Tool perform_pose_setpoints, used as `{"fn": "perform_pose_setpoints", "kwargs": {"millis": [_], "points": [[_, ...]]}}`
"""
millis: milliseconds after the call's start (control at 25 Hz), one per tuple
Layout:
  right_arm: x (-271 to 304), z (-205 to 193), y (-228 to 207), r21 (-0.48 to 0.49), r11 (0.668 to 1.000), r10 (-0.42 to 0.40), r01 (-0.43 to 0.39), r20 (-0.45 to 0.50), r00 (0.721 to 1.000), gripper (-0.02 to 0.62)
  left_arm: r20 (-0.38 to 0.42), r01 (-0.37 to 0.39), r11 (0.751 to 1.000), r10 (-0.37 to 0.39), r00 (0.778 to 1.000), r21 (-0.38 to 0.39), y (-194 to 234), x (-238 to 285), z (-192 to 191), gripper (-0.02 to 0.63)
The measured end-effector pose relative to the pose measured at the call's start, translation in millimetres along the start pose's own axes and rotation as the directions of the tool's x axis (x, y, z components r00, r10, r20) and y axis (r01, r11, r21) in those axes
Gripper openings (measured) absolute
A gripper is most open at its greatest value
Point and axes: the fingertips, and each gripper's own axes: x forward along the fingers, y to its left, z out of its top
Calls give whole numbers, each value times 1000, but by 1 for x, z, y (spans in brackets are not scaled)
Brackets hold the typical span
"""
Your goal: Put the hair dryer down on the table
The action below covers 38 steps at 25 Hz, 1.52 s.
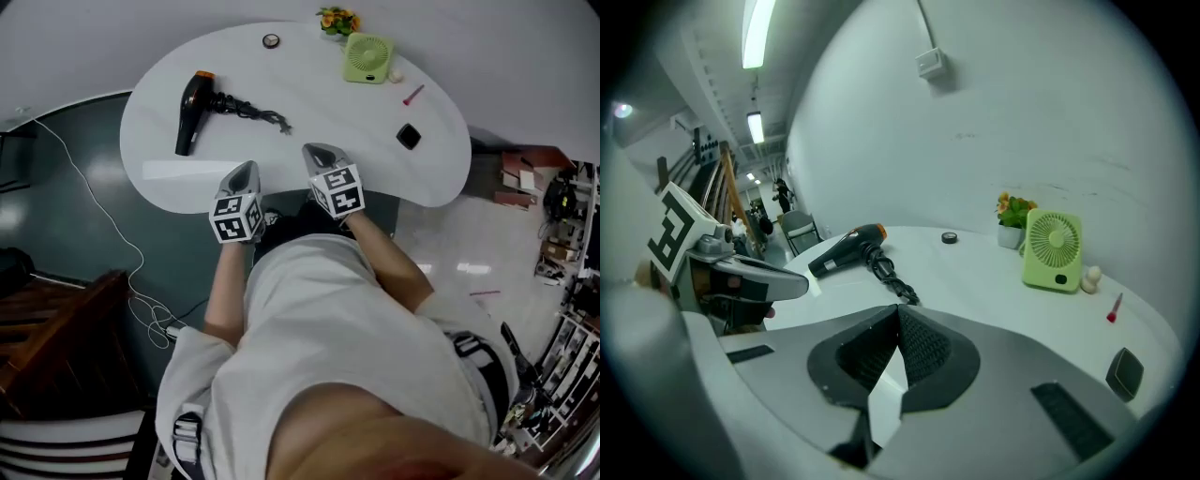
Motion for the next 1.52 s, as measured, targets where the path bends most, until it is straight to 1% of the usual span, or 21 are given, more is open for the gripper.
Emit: {"fn": "perform_pose_setpoints", "kwargs": {"millis": [80, 160, 240, 360, 440, 520, 640, 800, 880, 1000, 1120, 1240, 1360, 1520], "points": [[-8, -7, -8, 23, 1000, -4, 4, 0, 1000, -2, -35, 33, 999, -32, 999, 35, -16, 11, -1, 18], [-16, -14, -16, 37, 999, -13, 13, -2, 1000, -2, -51, 57, 997, -54, 997, 43, -30, 19, 1, 18], [-22, -17, -31, 60, 998, -37, 36, 7, 999, -2, -36, 64, 997, -63, 997, 52, -42, 27, 10, 18], [-32, -17, -60, 109, 990, -89, 85, 39, 995, -2, 15, 49, 994, -50, 999, 100, -53, 40, 34, 18], [-41, -15, -78, 119, 986, -125, 117, 63, 990, -2, 44, 46, 992, -52, 998, 116, -61, 44, 46, 18], [-53, -10, -92, 122, 982, -155, 145, 83, 984, -2, 53, 58, 990, -65, 996, 129, -73, 45, 53, 18], [-66, 11, -107, 132, 976, -192, 174, 136, 972, -2, 64, 82, 980, -95, 993, 181, -91, 46, 71, 18], [-82, 48, -113, 110, 976, -209, 188, 230, 951, -2, 130, 100, 966, -134, 982, 240, -114, 41, 103, 18], [-90, 63, -112, 102, 978, -203, 183, 260, 944, -2, 169, 92, 963, -138, 976, 255, -120, 35, 118, 18], [-103, 85, -112, 89, 980, -198, 179, 308, 931, -2, 224, 59, 962, -121, 967, 266, -125, 24, 139, 18], [-119, 108, -115, 70, 978, -207, 195, 363, 908, -2, 289, 35, 962, -116, 950, 271, -128, 11, 163, 18], [-135, 126, -119, 52, 975, -220, 218, 403, 888, -2, 344, 25, 954, -132, 929, 300, -136, -5, 187, 18], [-151, 144, -124, 47, 972, -229, 232, 436, 871, -2, 394, 14, 940, -156, 906, 340, -149, -22, 211, 18], [-175, 169, -124, 59, 974, -221, 221, 489, 844, -2, 457, 9, 935, -182, 870, 356, -167, -43, 238, 18]]}}
